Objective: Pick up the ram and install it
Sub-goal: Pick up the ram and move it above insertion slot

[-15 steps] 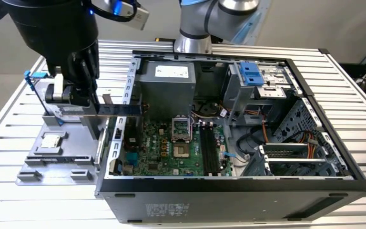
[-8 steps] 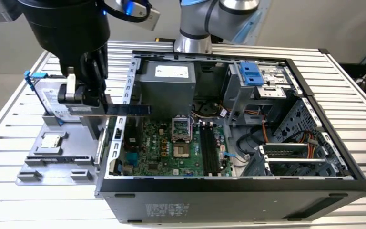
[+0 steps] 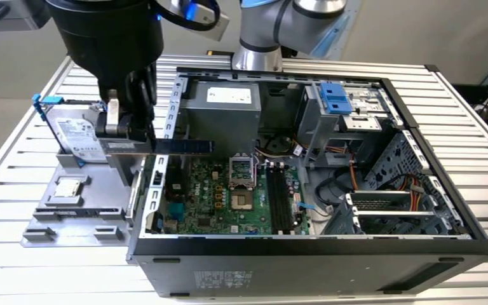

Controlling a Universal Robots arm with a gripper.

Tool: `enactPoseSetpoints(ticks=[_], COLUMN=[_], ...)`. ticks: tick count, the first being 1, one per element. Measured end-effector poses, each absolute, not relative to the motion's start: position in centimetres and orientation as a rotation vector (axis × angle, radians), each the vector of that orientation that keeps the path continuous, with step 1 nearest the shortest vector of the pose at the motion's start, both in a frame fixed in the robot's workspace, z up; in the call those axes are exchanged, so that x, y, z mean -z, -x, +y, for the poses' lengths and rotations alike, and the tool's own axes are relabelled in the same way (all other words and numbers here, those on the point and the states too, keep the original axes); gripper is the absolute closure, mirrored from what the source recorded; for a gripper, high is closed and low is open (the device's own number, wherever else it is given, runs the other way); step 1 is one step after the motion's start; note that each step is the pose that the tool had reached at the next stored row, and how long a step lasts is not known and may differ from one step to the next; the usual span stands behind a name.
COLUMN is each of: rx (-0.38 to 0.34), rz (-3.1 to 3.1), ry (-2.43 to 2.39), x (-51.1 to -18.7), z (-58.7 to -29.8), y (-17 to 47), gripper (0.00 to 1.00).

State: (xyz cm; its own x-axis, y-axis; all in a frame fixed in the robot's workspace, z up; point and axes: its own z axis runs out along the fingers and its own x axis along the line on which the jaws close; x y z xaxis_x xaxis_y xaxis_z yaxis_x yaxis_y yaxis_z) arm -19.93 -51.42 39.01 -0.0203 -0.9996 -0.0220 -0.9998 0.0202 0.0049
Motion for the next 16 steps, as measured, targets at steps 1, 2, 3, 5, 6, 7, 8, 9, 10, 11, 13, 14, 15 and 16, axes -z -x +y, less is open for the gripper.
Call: enactPoseSetpoints(ticks=[1,2,3,5,6,7,8,9,10,11,13,14,15,16], rx=[-0.030,-0.030,-0.030,-0.030,-0.031,-0.031,-0.031,-0.031,-0.031,-0.031,-0.032,-0.032,-0.032,-0.033], rz=[2.235,2.235,2.235,2.235,2.235,2.235,2.236,2.236,2.236,2.236,2.236,2.236,2.236,2.236], ry=[2.190,2.190,2.190,2.191,2.191,2.191,2.191,2.191,2.191,2.191,2.191,2.191,2.191,2.191], x=[-39.0,-39.0,-39.0,-39.0,-39.0,-39.0,-39.0,-39.0,-39.0,-39.0,-39.0,-39.0,-39.0,-39.0], z=[-51.4,-51.4,-51.4,-51.4,-51.4,-51.4,-51.4,-51.4,-51.4,-51.4,-51.4,-51.4,-51.4,-51.4], y=[19.8,19.6,19.4,19.1,18.9,18.7,18.5,18.3,18.2,18.0,17.6,17.4,17.2,17.0], gripper=[1.00,1.00,1.00,1.00,1.00,1.00,1.00,1.00,1.00,1.00,1.00,1.00,1.00,1.00])
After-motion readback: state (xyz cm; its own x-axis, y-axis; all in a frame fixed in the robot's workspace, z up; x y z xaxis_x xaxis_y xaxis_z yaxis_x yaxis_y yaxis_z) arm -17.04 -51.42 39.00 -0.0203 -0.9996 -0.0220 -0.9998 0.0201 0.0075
